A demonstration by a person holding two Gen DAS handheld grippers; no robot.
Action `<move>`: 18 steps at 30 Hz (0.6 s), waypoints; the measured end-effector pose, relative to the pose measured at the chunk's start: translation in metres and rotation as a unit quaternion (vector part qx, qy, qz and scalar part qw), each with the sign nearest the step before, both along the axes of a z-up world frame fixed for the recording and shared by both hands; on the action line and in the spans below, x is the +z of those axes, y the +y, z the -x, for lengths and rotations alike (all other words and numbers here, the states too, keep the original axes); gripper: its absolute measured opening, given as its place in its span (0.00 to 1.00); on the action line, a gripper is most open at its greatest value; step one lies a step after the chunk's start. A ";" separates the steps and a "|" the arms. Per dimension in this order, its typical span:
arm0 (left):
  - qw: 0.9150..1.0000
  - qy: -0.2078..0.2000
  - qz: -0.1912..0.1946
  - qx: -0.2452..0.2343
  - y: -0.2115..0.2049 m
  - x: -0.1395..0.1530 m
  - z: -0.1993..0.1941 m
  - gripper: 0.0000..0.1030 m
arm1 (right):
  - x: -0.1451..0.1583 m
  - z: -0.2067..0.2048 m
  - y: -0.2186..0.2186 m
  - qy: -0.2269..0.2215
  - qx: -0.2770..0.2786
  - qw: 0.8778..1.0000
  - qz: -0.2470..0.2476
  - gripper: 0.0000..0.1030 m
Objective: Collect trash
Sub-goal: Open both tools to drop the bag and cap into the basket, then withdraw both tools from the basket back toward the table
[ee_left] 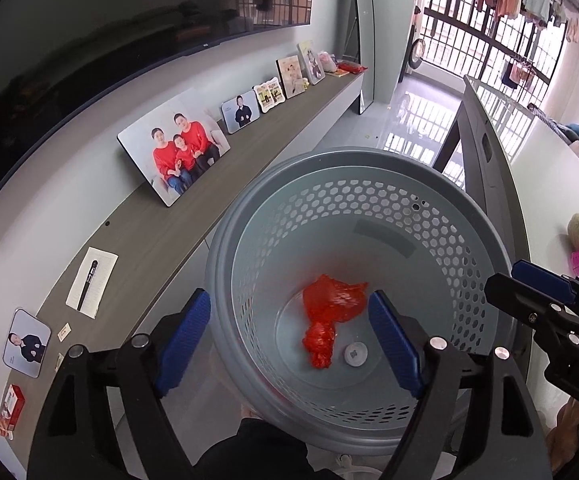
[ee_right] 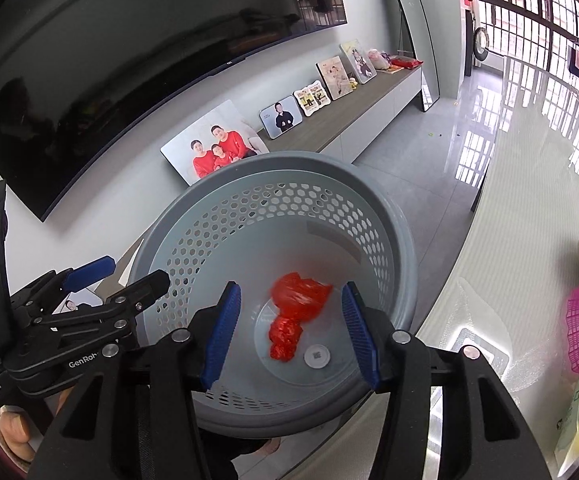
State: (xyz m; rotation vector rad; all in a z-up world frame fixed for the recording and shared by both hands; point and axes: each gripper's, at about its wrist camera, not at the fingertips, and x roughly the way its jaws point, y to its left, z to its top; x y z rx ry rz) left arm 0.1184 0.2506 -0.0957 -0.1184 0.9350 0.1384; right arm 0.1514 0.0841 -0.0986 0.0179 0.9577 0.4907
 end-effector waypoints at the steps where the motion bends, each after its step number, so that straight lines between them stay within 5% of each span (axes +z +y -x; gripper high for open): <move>1: 1.000 0.000 0.000 0.001 -0.001 0.000 0.001 0.77 | 0.000 0.000 0.000 0.000 0.000 1.000 0.000 0.49; 18: 0.999 -0.007 -0.016 0.035 -0.001 0.010 0.020 0.90 | 0.008 0.009 0.006 -0.032 -0.009 0.999 0.029 0.63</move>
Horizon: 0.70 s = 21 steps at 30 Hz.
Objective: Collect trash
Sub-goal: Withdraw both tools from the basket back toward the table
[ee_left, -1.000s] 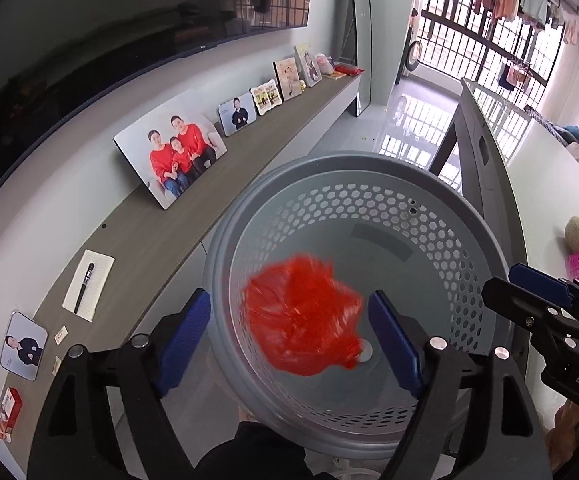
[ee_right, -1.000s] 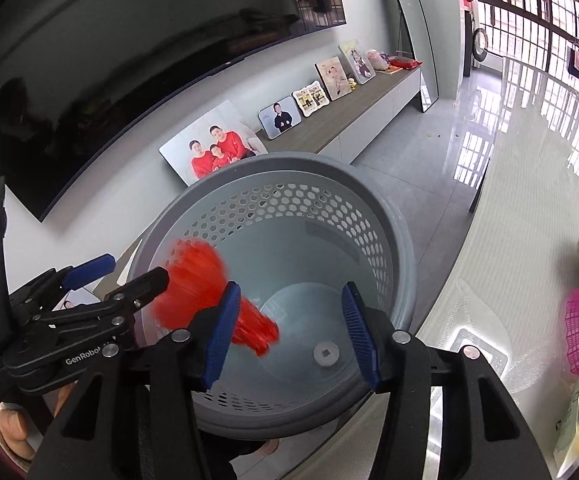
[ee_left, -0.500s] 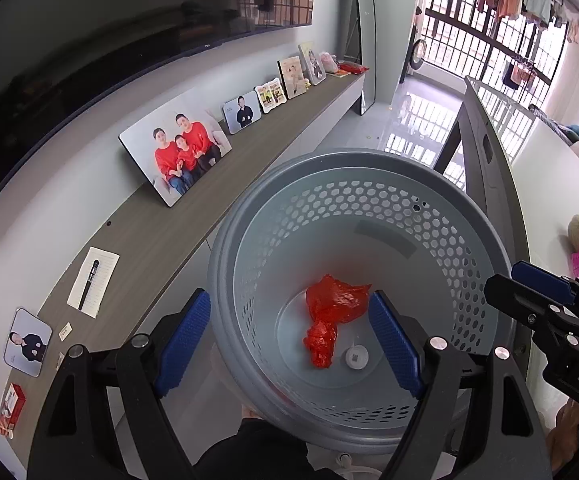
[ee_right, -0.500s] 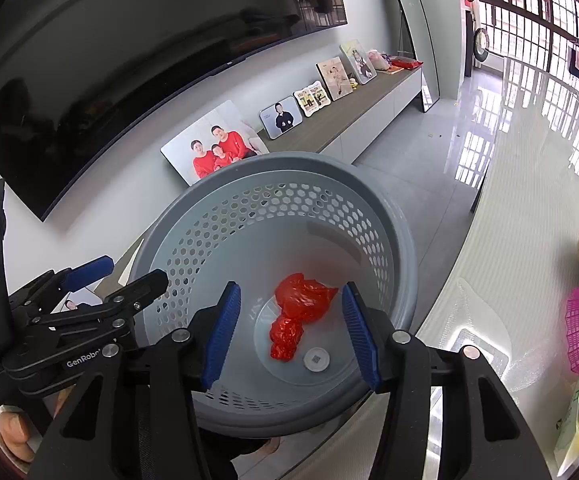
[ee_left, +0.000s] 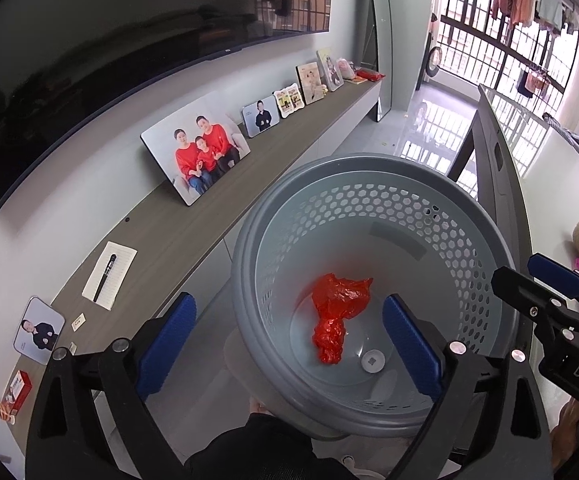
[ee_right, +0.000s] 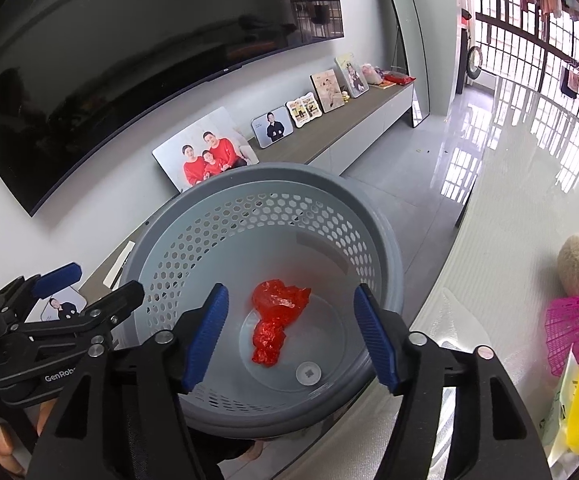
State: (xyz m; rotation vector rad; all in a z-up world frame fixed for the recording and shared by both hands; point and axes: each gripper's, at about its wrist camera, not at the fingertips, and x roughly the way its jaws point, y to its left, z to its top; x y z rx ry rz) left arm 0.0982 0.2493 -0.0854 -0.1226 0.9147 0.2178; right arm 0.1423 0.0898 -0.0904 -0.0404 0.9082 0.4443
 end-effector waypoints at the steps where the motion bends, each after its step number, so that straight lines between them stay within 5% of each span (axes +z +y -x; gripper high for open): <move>1: 1.000 -0.001 -0.001 0.005 0.001 0.002 0.003 0.90 | 0.001 0.001 -0.001 0.000 -0.001 1.000 -0.001 0.63; 21: 0.999 -0.037 -0.014 0.015 -0.027 0.046 0.054 0.91 | 0.039 0.059 -0.049 -0.049 -0.015 0.999 -0.004 0.65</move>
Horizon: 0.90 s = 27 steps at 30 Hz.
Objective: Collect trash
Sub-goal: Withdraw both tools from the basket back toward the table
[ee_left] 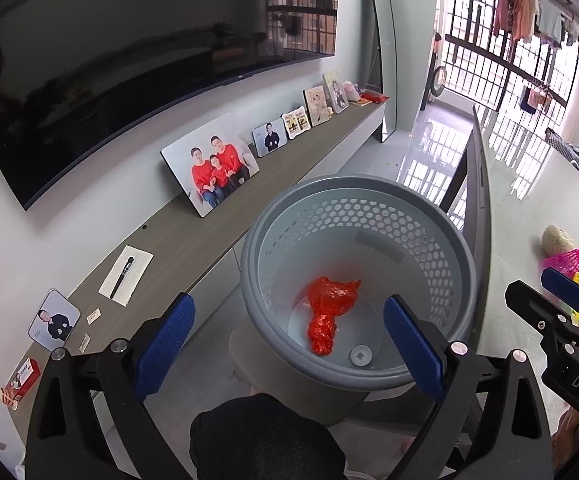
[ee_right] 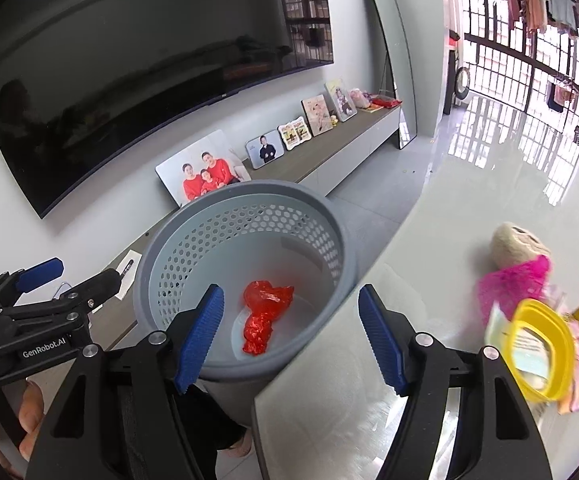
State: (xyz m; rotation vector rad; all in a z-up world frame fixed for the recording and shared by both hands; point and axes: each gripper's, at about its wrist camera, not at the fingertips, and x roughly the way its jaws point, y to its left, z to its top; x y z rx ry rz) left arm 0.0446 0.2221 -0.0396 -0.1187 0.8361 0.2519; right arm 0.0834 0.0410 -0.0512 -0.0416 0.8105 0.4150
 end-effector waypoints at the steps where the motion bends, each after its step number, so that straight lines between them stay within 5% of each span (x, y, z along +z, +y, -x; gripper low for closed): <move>1: 1.000 -0.001 0.000 -0.001 -0.002 0.002 0.001 0.91 | 0.002 0.000 -0.002 -0.002 -0.002 1.000 -0.001 0.65; 27: 0.996 -0.019 -0.001 -0.089 -0.102 0.018 0.020 0.91 | 0.015 0.057 -0.108 -0.021 -0.083 0.996 -0.015 0.65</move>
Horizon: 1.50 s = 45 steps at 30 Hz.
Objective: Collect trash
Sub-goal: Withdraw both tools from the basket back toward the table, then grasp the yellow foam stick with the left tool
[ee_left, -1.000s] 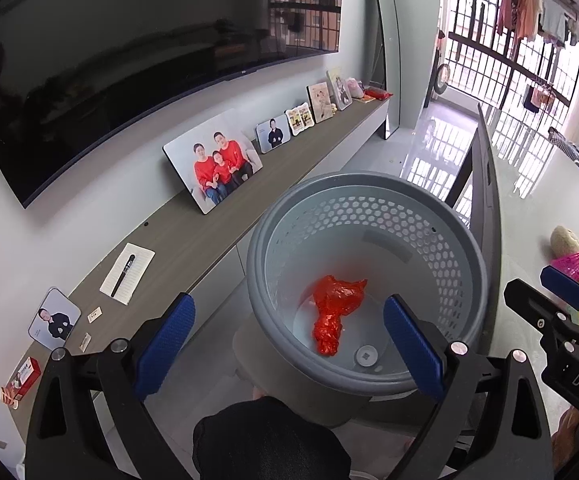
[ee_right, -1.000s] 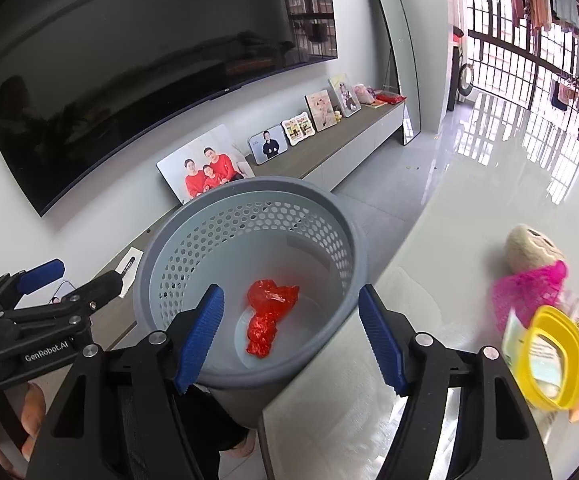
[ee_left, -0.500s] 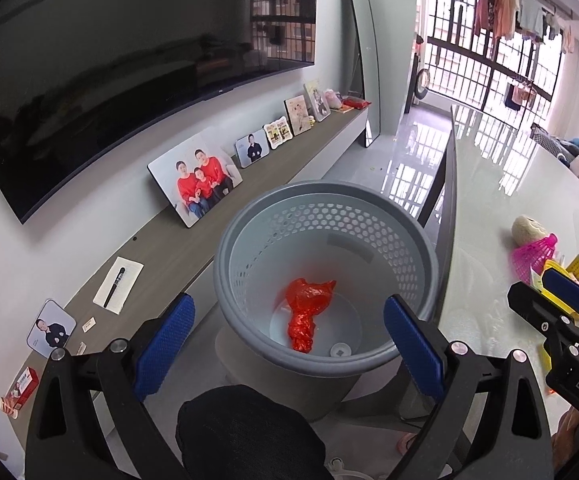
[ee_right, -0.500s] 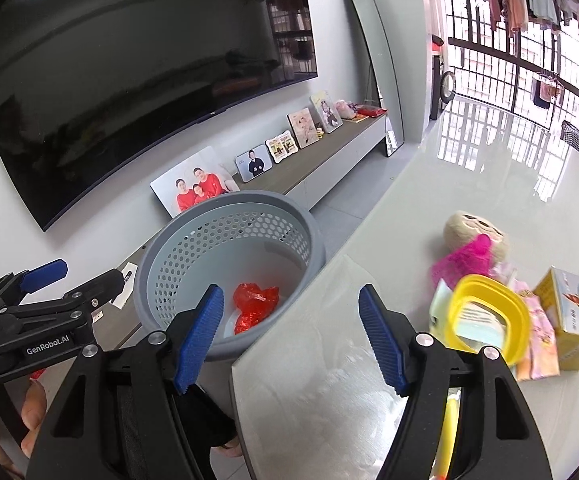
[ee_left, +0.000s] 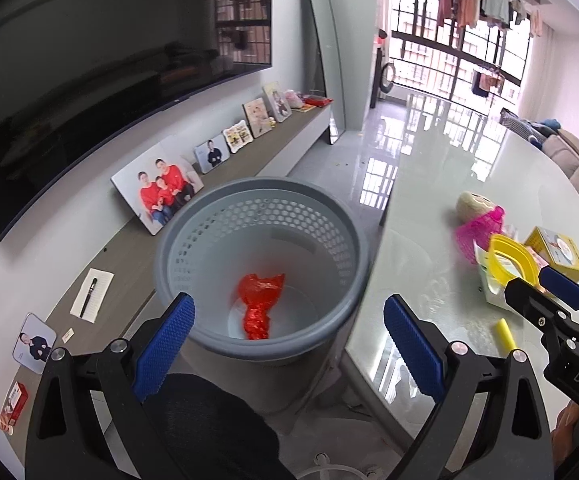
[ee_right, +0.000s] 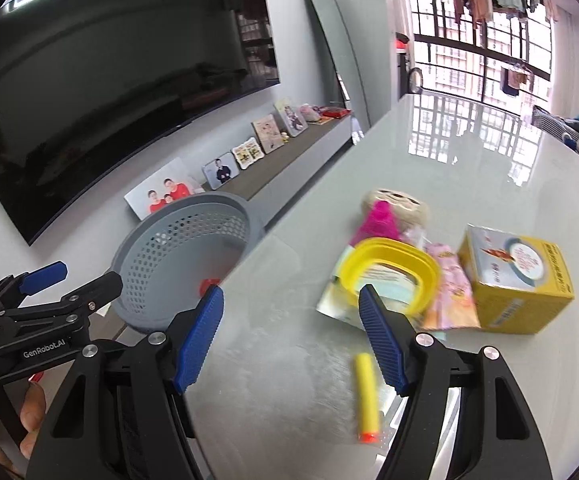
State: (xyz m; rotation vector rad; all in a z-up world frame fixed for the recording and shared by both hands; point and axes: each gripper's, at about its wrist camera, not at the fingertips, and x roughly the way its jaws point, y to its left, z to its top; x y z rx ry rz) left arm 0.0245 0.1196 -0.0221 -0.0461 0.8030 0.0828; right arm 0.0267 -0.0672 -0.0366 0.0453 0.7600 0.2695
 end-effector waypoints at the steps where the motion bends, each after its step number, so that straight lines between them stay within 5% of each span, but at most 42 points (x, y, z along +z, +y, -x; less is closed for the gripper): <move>1: 1.000 0.002 0.000 -0.008 -0.006 -0.002 -0.001 0.91 | -0.001 0.002 -0.006 0.002 -0.007 1.000 0.001 0.65; 25: 0.990 0.001 -0.004 -0.144 -0.129 -0.003 0.000 0.91 | -0.021 0.047 -0.144 0.022 -0.158 0.987 -0.006 0.65; 45: 0.991 0.019 -0.013 -0.134 -0.140 -0.013 0.007 0.94 | -0.026 0.044 -0.165 0.034 -0.158 0.987 -0.001 0.65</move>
